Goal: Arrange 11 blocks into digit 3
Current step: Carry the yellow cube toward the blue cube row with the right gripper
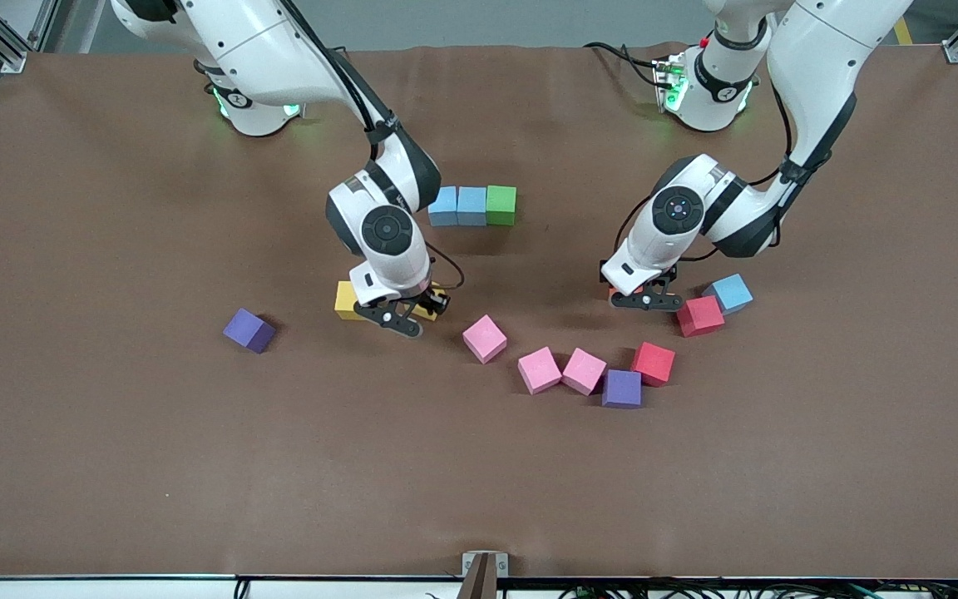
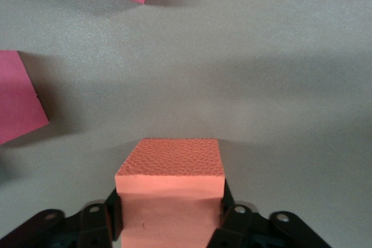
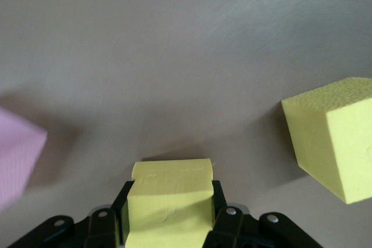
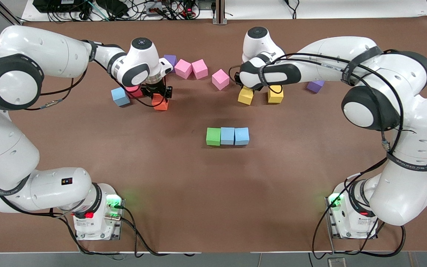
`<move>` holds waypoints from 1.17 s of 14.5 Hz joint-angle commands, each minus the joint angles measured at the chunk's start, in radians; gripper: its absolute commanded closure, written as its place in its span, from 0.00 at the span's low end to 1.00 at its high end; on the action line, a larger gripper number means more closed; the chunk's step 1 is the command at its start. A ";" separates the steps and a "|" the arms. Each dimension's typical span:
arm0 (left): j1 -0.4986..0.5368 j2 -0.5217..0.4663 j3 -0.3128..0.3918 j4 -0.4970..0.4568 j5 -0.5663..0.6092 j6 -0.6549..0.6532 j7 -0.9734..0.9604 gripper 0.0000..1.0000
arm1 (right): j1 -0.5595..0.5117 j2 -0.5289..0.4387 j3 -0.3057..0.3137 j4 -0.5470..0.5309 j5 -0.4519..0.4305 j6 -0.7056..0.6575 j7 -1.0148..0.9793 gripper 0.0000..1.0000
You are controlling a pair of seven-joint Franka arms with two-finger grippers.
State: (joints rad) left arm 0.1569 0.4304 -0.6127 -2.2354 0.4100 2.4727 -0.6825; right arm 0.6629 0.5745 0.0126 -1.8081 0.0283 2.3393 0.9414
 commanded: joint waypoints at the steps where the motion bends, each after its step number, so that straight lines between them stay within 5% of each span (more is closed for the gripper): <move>1: 0.022 -0.018 -0.010 -0.001 0.023 0.002 -0.008 0.59 | 0.001 -0.103 0.030 -0.120 -0.005 0.015 -0.133 0.99; 7: 0.009 -0.022 -0.028 0.183 -0.052 -0.277 0.003 0.61 | 0.092 -0.180 0.035 -0.299 -0.008 0.176 -0.127 0.99; 17: 0.010 -0.024 -0.048 0.198 -0.077 -0.282 -0.003 0.61 | 0.155 -0.208 0.030 -0.352 -0.019 0.184 0.016 0.99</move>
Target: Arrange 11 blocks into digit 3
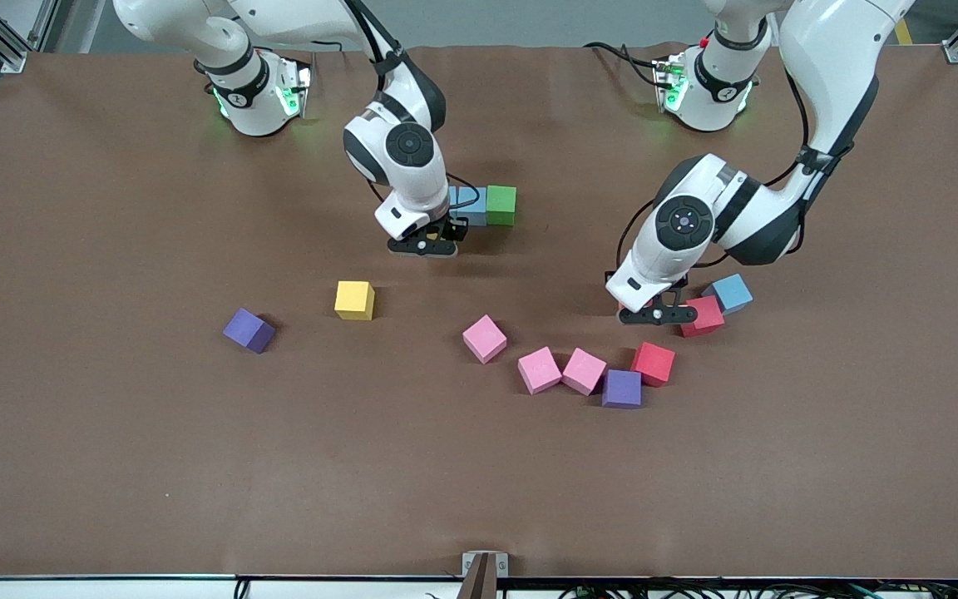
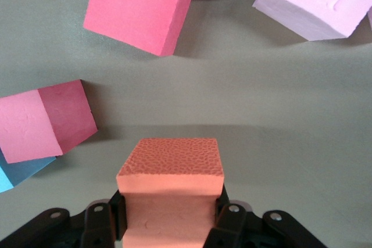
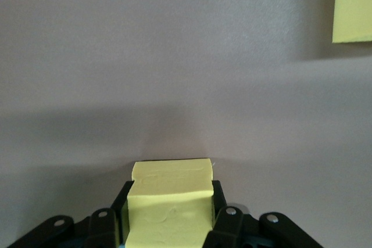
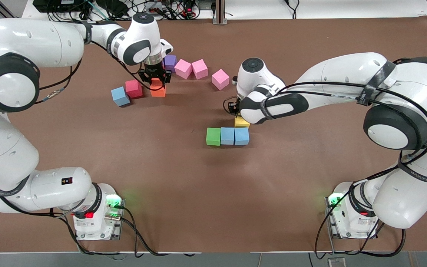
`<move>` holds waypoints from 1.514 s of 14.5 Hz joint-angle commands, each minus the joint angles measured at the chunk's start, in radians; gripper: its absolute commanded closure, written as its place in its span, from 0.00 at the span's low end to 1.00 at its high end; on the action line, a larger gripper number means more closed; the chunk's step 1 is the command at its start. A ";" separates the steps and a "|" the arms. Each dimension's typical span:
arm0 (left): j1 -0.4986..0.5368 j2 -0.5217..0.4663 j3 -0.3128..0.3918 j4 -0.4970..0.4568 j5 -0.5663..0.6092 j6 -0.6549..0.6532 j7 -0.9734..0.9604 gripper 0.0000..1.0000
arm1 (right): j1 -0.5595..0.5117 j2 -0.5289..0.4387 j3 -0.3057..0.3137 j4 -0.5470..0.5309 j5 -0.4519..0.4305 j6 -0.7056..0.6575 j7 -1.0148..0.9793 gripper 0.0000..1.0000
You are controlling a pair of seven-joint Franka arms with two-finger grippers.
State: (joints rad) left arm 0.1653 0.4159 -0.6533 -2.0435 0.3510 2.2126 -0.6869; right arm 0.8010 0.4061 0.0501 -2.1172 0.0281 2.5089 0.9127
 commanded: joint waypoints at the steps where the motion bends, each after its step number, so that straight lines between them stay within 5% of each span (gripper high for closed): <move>1: 0.000 -0.009 -0.008 0.006 -0.018 -0.022 0.000 0.61 | 0.018 -0.039 -0.007 -0.043 -0.019 0.015 0.052 0.99; 22: -0.001 -0.012 -0.022 0.013 -0.027 -0.022 -0.031 0.61 | 0.033 -0.030 -0.007 -0.043 -0.025 0.011 0.143 0.99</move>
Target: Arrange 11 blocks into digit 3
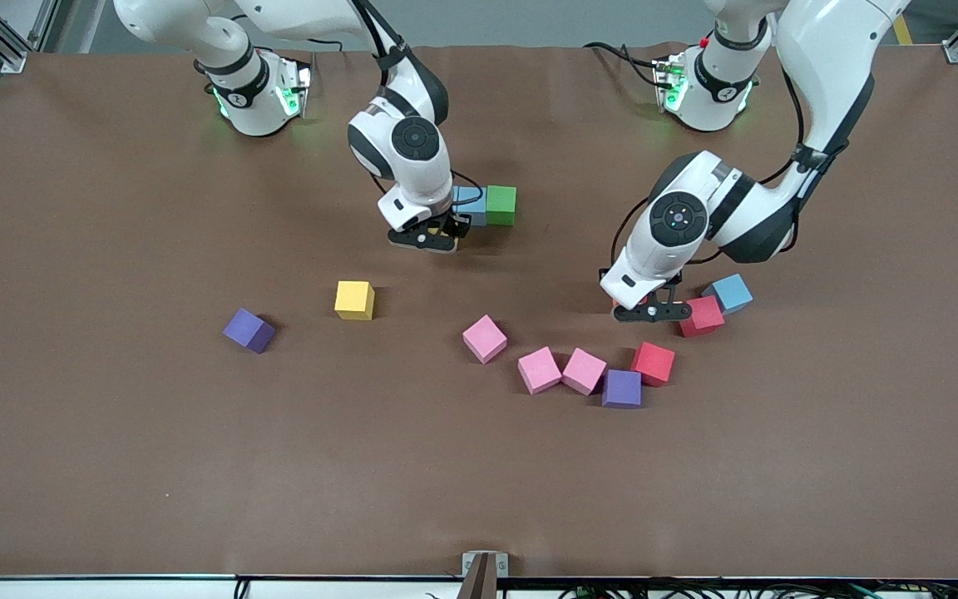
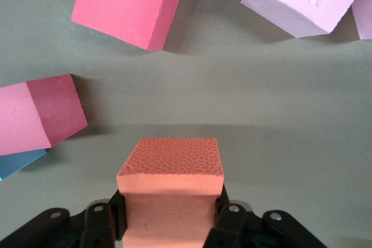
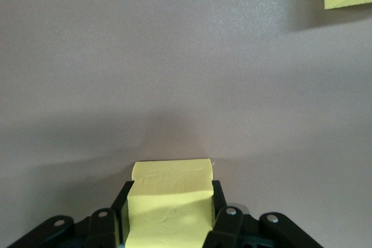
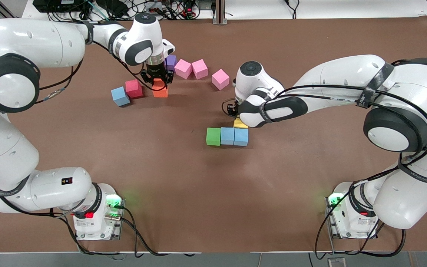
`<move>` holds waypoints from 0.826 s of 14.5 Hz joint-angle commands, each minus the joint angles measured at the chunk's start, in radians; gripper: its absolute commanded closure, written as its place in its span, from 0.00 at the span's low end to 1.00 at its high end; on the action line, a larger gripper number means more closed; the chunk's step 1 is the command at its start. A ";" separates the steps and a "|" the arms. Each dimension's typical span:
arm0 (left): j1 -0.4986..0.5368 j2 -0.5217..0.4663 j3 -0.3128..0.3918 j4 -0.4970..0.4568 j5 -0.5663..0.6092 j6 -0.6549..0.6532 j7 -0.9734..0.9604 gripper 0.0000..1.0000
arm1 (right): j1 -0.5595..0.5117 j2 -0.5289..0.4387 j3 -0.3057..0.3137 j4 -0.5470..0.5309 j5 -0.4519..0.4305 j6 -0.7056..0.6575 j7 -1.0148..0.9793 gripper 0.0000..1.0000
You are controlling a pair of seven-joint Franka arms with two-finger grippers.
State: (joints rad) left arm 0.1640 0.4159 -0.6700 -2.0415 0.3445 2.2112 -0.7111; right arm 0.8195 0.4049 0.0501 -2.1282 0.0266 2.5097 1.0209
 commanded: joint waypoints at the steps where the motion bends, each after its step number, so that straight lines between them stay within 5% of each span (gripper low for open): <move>1: 0.000 -0.014 -0.009 0.015 -0.021 -0.021 -0.016 0.61 | 0.013 -0.028 -0.006 -0.032 -0.060 0.009 0.034 0.99; 3: 0.000 -0.014 -0.011 0.018 -0.021 -0.021 -0.027 0.61 | 0.006 -0.028 -0.006 -0.032 -0.131 0.006 0.033 0.99; 12: 0.005 -0.016 -0.025 0.026 -0.021 -0.021 -0.034 0.61 | 0.013 -0.014 -0.006 -0.018 -0.140 0.015 0.027 0.99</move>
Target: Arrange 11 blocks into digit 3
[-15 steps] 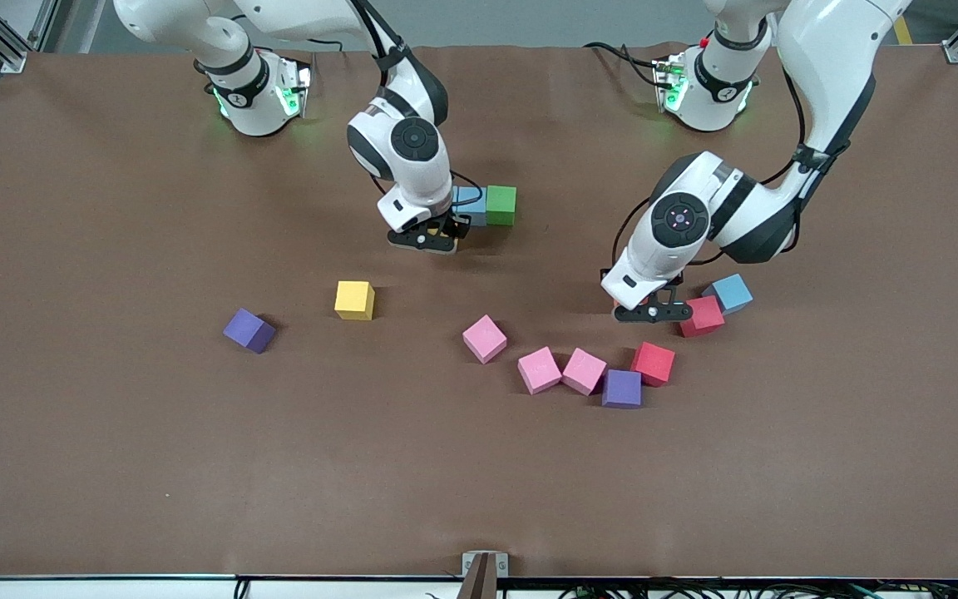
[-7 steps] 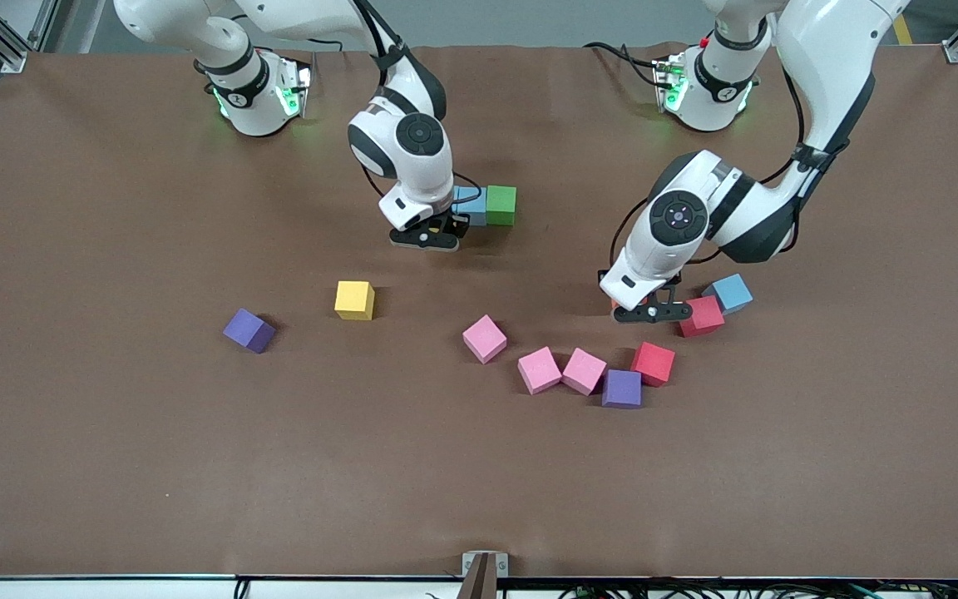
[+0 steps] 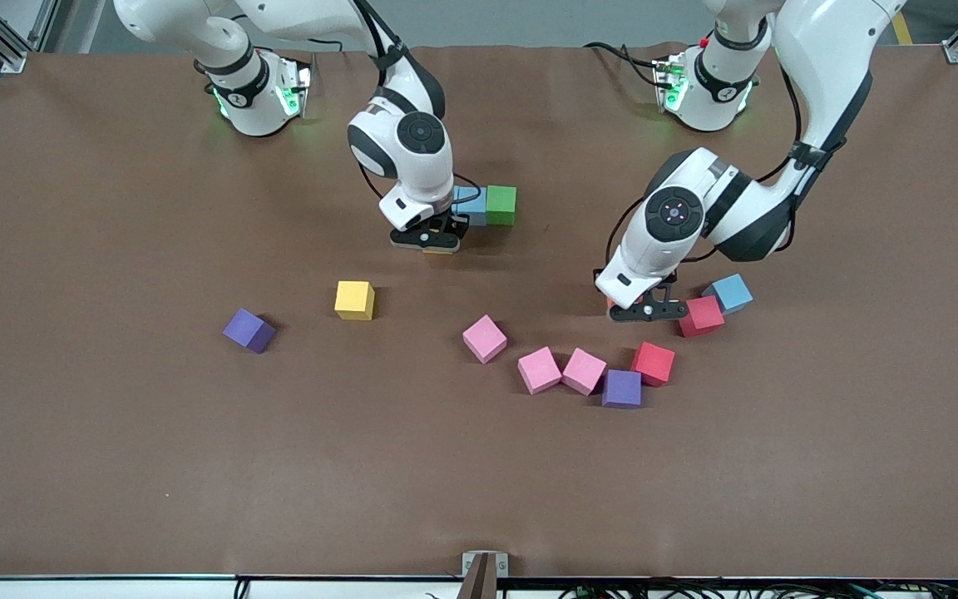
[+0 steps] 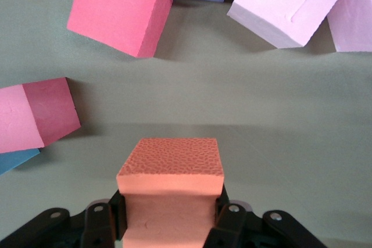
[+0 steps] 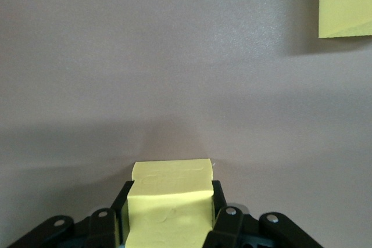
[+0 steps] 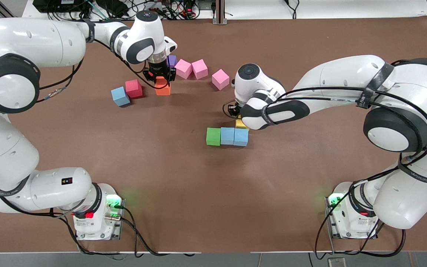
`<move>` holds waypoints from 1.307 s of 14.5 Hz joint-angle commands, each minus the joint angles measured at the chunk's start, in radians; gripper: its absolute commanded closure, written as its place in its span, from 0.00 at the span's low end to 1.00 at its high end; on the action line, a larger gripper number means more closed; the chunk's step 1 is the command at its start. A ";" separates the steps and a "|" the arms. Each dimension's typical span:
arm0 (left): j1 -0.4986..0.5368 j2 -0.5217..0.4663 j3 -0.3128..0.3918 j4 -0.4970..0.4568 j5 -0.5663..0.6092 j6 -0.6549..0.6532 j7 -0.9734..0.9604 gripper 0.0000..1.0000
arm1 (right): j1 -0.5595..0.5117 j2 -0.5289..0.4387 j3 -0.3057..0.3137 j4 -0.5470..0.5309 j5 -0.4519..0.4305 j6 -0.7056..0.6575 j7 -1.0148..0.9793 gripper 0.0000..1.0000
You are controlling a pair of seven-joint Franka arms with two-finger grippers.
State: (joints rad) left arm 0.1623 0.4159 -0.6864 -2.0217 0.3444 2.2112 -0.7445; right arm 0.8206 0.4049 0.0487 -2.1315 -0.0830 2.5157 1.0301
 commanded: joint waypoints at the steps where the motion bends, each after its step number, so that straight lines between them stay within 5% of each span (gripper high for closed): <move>1: 0.006 -0.015 -0.008 0.008 -0.021 -0.021 -0.001 0.61 | 0.012 -0.012 -0.003 -0.016 -0.049 0.009 0.018 0.99; 19: 0.019 -0.008 -0.004 0.041 -0.024 -0.021 0.004 0.61 | 0.037 0.006 -0.001 -0.007 -0.067 0.015 0.018 0.99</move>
State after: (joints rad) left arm 0.1749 0.4159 -0.6855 -1.9890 0.3435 2.2112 -0.7452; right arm 0.8436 0.4059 0.0525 -2.1322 -0.1251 2.5158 1.0298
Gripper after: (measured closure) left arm 0.436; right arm 0.449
